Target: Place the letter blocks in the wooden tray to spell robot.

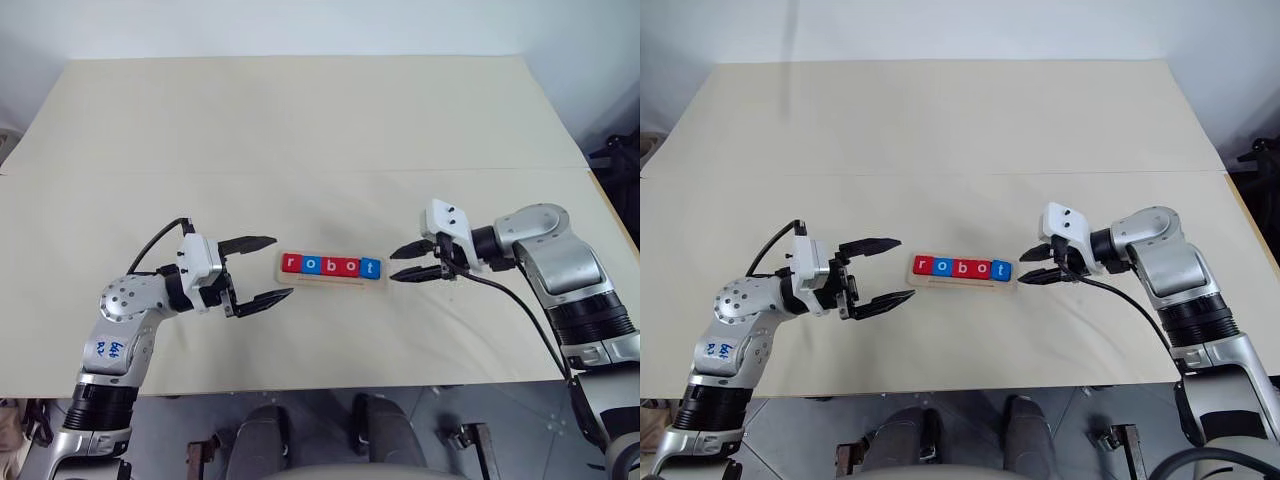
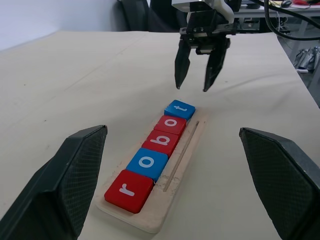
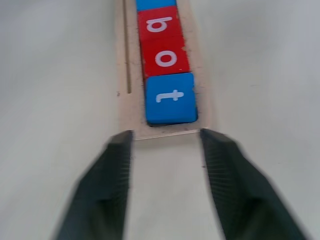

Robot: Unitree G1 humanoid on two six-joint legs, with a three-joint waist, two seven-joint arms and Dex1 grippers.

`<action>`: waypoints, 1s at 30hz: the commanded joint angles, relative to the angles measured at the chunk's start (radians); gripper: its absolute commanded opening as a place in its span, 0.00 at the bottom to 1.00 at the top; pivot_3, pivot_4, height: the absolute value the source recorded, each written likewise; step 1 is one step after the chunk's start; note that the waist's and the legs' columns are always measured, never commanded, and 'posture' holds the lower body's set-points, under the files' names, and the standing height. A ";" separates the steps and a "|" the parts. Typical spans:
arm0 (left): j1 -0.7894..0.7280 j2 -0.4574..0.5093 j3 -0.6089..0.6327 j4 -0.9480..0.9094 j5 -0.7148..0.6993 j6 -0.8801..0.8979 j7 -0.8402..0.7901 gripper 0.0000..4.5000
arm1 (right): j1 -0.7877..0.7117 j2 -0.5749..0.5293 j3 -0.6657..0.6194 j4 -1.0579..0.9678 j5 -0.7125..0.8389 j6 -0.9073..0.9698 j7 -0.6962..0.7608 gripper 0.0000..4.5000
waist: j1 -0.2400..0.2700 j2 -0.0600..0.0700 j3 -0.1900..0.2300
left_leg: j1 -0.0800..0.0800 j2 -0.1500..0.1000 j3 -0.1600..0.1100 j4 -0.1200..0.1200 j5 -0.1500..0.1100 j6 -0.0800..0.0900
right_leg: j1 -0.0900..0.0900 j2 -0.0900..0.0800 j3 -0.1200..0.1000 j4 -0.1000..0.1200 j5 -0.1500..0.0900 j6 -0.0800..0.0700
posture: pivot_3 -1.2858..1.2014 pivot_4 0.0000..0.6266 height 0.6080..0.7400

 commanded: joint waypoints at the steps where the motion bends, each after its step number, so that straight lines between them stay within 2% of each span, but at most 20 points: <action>1: -0.008 0.003 0.012 -0.025 -0.011 0.000 0.001 1.00 | -0.013 0.015 -0.003 0.037 -0.023 -0.060 -0.028 0.15 | 0.000 0.000 0.000 | 0.000 0.000 0.000 0.000 0.000 0.000 | 0.000 0.000 0.000 0.000 0.000 0.000 | 0.52 0.24 1.00; 3: -0.008 0.003 0.013 -0.025 -0.011 0.000 0.001 1.00 | -0.019 0.027 0.005 0.059 -0.031 -0.080 -0.029 0.00 | 0.000 0.000 0.000 | 0.000 0.000 0.000 0.000 0.000 0.000 | 0.000 0.000 0.000 0.000 0.000 0.000 | 0.52 0.24 1.00; 13: 0.005 0.004 0.022 -0.037 -0.009 -0.003 0.012 1.00 | -0.037 0.081 0.028 0.090 -0.042 -0.113 -0.025 0.00 | 0.000 0.000 0.000 | 0.000 0.000 0.000 0.000 0.000 0.000 | 0.000 0.000 0.000 0.000 0.000 0.000 | 0.52 0.24 1.00; 20: 0.003 0.004 0.023 -0.037 -0.010 -0.003 0.016 1.00 | -0.022 0.065 0.027 0.032 -0.033 -0.110 0.001 0.00 | 0.000 0.000 0.000 | 0.000 0.000 0.000 0.000 0.000 0.000 | 0.000 0.000 0.000 0.000 0.000 0.000 | 0.52 0.24 1.00; 30: -0.002 -0.003 0.011 -0.030 -0.011 -0.001 0.011 1.00 | -0.036 0.061 0.013 0.023 -0.040 -0.068 -0.043 0.00 | 0.000 0.000 0.000 | 0.000 0.000 0.000 0.000 0.000 0.000 | 0.000 0.000 0.000 0.000 0.000 0.000 | 0.52 0.24 1.00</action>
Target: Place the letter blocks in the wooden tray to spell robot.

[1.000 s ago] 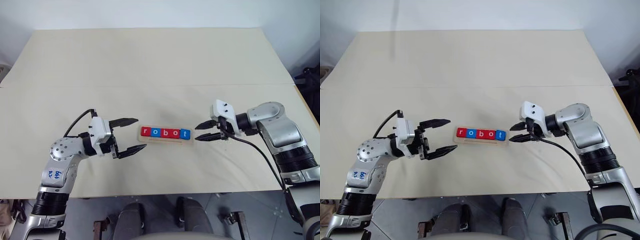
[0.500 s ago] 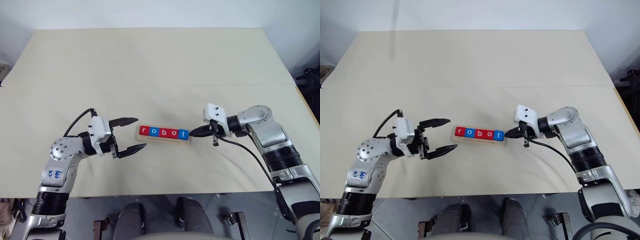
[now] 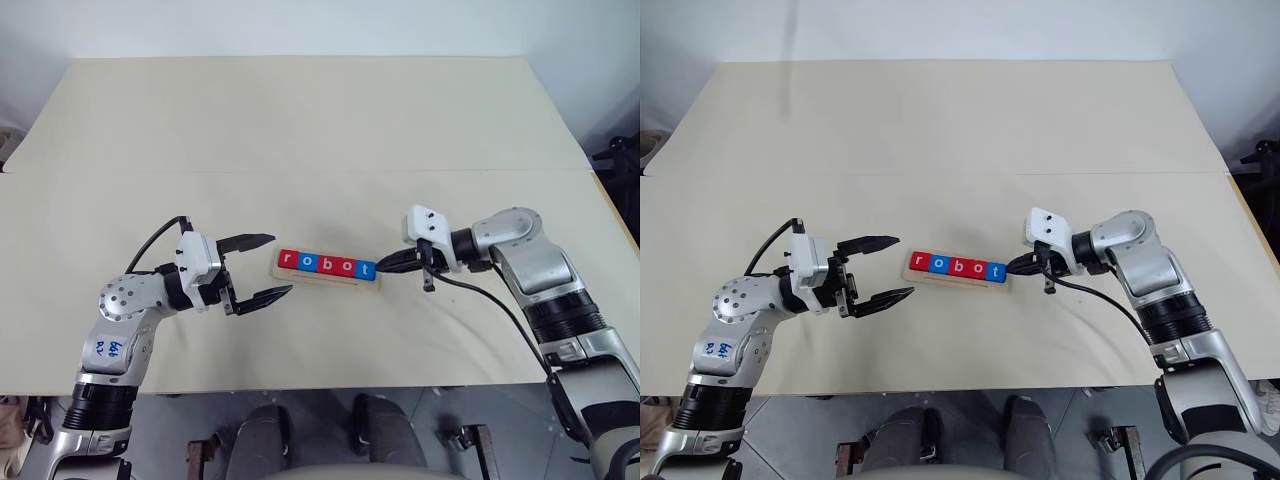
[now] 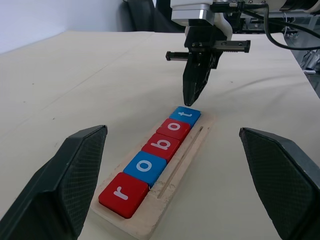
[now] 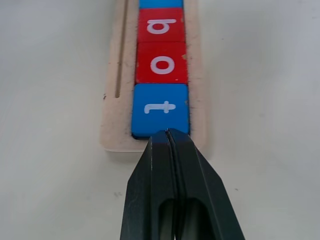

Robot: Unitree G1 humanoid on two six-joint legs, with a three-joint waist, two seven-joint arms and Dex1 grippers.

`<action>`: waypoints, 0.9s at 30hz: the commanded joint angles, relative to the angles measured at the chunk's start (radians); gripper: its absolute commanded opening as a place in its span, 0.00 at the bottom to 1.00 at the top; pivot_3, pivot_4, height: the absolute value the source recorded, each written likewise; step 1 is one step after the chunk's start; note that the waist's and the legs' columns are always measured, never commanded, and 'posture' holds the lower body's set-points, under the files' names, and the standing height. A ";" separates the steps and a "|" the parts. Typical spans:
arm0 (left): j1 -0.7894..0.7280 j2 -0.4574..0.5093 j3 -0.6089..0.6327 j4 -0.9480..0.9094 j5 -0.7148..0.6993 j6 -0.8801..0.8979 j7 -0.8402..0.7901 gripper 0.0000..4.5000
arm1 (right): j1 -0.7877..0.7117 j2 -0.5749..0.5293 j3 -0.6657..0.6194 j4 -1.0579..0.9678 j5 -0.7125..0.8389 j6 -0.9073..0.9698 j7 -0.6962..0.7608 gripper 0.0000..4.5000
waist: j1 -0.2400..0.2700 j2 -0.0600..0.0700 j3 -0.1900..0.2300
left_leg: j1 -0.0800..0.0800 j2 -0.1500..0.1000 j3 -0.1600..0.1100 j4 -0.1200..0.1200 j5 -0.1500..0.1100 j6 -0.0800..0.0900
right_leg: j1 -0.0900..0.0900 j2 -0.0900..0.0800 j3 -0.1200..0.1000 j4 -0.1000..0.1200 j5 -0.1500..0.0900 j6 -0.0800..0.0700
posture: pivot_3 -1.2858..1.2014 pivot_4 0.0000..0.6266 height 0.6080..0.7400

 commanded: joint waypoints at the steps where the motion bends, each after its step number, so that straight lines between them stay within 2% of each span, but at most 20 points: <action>1: -0.003 -0.002 0.006 -0.030 -0.012 0.000 -0.001 1.00 | -0.002 -0.015 -0.026 -0.044 0.009 0.009 -0.012 0.00 | 0.000 0.000 0.000 | 0.000 0.000 0.000 0.000 0.000 0.000 | 0.000 0.000 0.000 0.000 0.000 0.000 | 0.52 0.24 1.00; 4: 0.000 0.002 0.009 -0.032 -0.013 0.005 -0.001 1.00 | 0.017 -0.018 -0.050 -0.068 0.035 0.012 -0.016 0.00 | 0.001 0.000 0.000 | 0.000 0.000 0.000 0.000 0.000 0.000 | 0.000 0.000 0.000 0.000 0.000 0.000 | 0.52 0.24 1.00; 7: 0.031 0.035 0.040 -0.036 -0.006 -0.006 -0.010 1.00 | 0.116 -0.041 -0.161 -0.142 0.155 -0.061 0.037 0.00 | 0.007 0.000 0.000 | 0.000 0.000 0.000 0.000 0.000 0.000 | 0.000 0.000 0.000 0.000 0.000 0.000 | 0.52 0.24 1.00; 10: 0.064 0.069 0.088 -0.037 -0.029 -0.005 -0.021 1.00 | 0.222 -0.095 -0.230 -0.194 0.224 -0.043 0.080 0.00 | 0.011 0.000 0.000 | -0.001 0.000 0.000 0.000 0.000 0.000 | 0.000 0.000 0.000 -0.002 0.000 0.000 | 0.52 0.24 1.00; 15: 0.092 0.116 0.168 0.008 -0.040 -0.006 -0.031 1.00 | 0.409 -0.141 -0.364 -0.248 0.265 -0.087 0.021 0.34 | 0.023 0.000 0.000 | 0.001 0.000 0.000 0.000 0.000 0.000 | 0.001 0.000 0.000 -0.001 0.000 0.000 | 0.52 0.24 1.00; 16: 0.095 0.122 0.177 0.019 -0.035 -0.006 -0.029 1.00 | 0.436 -0.138 -0.390 -0.253 0.268 -0.103 0.004 0.44 | 0.024 0.000 0.000 | 0.001 0.000 0.000 0.000 0.000 0.000 | 0.001 0.000 0.000 0.000 0.000 0.000 | 0.52 0.24 1.00; 23: 0.095 0.125 0.201 0.094 0.005 -0.059 -0.014 1.00 | 0.537 -0.115 -0.513 -0.276 0.306 -0.181 -0.087 0.94 | 0.024 0.000 0.000 | 0.003 0.000 0.001 -0.001 0.000 0.000 | 0.002 0.000 0.001 0.000 0.000 0.000 | 0.52 0.24 1.00; 24: 0.089 0.123 0.198 0.100 0.012 -0.064 -0.007 1.00 | 0.542 -0.107 -0.522 -0.277 0.313 -0.199 -0.091 1.00 | 0.024 0.000 0.000 | 0.003 0.000 0.001 -0.001 0.000 0.000 | 0.002 0.000 0.001 0.000 0.000 0.000 | 0.52 0.24 1.00; 27: 0.070 0.123 0.189 0.124 0.021 -0.084 -0.006 1.00 | 0.548 -0.095 -0.527 -0.286 0.332 -0.216 -0.102 1.00 | 0.024 0.000 0.000 | 0.003 0.000 0.001 -0.001 0.000 0.000 | 0.002 0.000 0.001 0.000 0.000 0.000 | 0.52 0.24 1.00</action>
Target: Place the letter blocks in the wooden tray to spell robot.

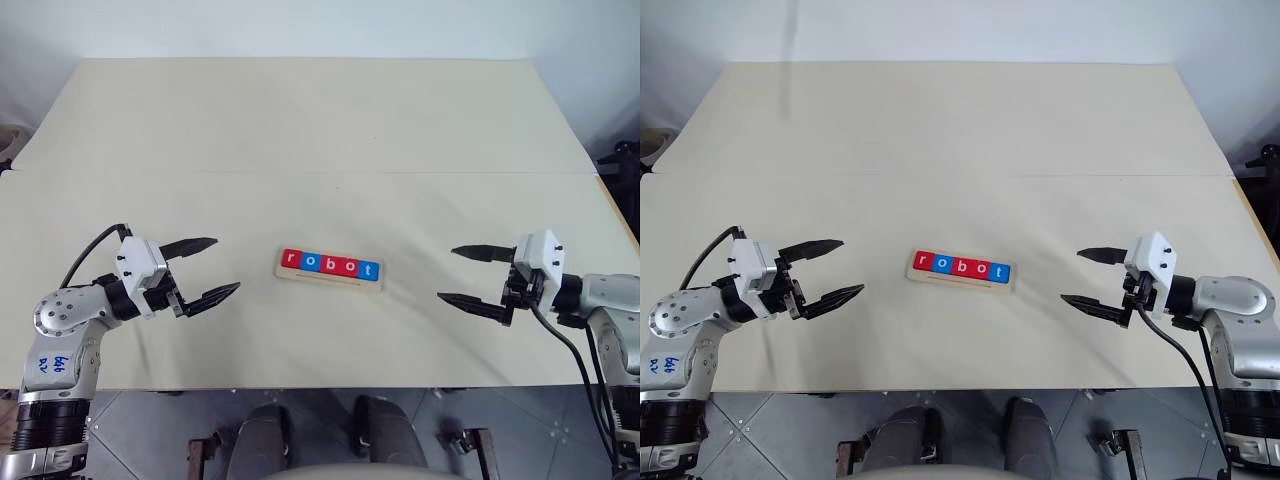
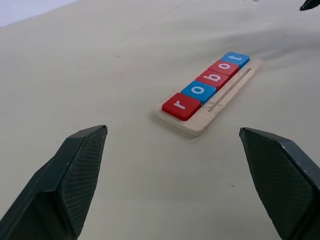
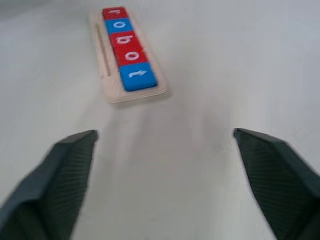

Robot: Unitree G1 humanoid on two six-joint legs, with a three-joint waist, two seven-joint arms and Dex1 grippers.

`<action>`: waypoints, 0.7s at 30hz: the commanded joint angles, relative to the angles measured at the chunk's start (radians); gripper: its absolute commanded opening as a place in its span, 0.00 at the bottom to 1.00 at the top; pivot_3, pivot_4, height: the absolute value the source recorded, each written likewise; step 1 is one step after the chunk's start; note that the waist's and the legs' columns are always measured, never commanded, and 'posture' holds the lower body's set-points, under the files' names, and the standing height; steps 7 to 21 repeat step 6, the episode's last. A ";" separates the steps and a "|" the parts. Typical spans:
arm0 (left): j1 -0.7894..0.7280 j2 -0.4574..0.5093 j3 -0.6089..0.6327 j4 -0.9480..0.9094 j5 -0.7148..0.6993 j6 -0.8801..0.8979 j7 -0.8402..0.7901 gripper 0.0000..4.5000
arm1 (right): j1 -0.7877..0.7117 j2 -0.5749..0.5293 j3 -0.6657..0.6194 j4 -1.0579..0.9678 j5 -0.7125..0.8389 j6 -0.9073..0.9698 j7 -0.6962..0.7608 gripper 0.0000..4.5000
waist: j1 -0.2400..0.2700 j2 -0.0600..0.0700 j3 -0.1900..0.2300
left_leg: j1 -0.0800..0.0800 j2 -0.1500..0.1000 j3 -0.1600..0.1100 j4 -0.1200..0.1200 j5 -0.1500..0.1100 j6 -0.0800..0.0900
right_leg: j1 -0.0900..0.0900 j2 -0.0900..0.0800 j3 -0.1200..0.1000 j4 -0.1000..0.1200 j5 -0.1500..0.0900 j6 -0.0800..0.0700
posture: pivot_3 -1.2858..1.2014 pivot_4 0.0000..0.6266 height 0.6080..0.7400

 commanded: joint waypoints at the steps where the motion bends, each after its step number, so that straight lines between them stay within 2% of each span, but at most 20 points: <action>1: -0.031 0.001 0.015 0.013 0.006 -0.041 0.001 1.00 | 0.006 0.012 -0.034 -0.043 0.040 -0.033 -0.019 1.00 | 0.000 0.000 0.000 | 0.000 0.000 0.000 0.000 0.000 0.000 | 0.000 0.000 0.000 0.000 0.000 0.000 | 0.52 0.24 1.00; 21: -0.068 -0.001 0.007 0.043 0.012 -0.063 -0.005 1.00 | 0.000 0.010 -0.018 -0.054 0.048 -0.029 -0.027 1.00 | 0.001 0.000 0.000 | 0.000 0.000 0.000 0.000 0.000 0.000 | 0.000 0.000 0.000 0.000 0.000 0.000 | 0.52 0.24 1.00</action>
